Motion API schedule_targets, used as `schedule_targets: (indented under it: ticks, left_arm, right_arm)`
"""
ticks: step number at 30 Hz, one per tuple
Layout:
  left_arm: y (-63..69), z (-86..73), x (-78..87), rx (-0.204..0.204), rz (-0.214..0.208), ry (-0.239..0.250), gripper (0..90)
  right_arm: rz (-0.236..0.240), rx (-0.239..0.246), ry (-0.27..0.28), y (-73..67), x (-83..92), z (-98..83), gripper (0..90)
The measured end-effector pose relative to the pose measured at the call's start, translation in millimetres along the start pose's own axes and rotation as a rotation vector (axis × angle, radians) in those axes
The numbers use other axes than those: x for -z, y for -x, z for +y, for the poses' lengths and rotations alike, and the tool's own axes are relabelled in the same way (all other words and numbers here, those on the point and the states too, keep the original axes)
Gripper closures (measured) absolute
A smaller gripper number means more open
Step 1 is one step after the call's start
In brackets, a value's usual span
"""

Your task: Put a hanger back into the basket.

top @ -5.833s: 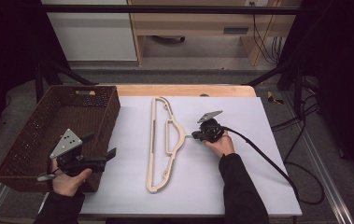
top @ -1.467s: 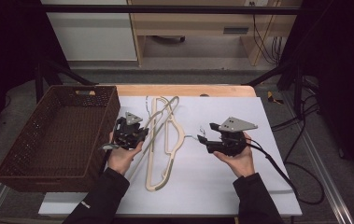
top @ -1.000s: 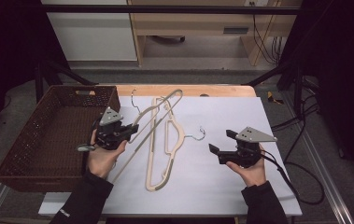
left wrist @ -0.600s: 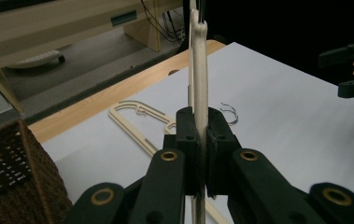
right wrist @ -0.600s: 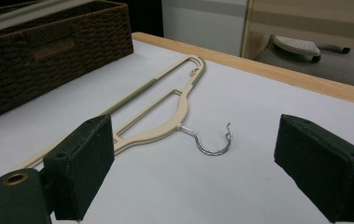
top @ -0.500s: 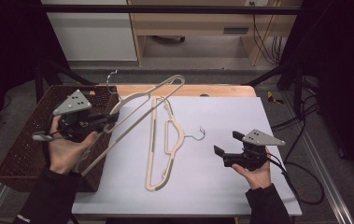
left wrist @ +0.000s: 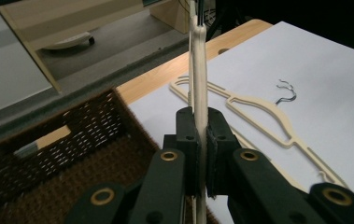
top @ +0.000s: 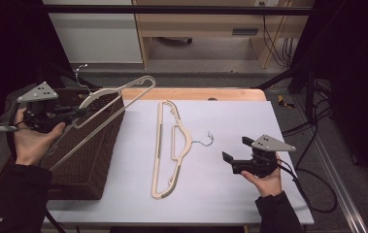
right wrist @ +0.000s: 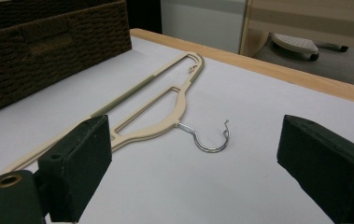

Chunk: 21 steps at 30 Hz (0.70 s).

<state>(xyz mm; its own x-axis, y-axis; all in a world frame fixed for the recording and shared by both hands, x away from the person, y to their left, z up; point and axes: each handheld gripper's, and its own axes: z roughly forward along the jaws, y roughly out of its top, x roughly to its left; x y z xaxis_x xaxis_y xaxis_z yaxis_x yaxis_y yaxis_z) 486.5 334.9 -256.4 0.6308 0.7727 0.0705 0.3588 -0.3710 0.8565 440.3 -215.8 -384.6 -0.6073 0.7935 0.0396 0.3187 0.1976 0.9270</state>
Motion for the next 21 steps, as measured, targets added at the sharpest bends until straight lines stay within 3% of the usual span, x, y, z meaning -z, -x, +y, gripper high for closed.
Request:
schedule_targets:
  ticks: [5,11,16,21]
  left_arm:
    - [-26.2,-14.5,6.8,0.007,0.036,-0.038,86.0]
    - [-55.2,-34.5,16.1,0.065,0.033,-0.012,86.0]
    - [-73.4,-51.9,23.5,0.096,0.059,-0.009,86.0]
    - [-89.6,-71.0,29.6,0.131,0.055,-0.012,86.0]
  right_arm:
    - [-0.002,-0.001,-0.004,0.0,-0.6,-0.1,10.3]
    - [0.000,0.004,-0.007,0.3,-0.7,-0.2,10.0]
    - [0.000,0.006,-0.009,-0.1,-2.0,-0.5,9.7]
    - [-0.001,0.007,-0.013,-0.2,-3.3,-0.9,9.7]
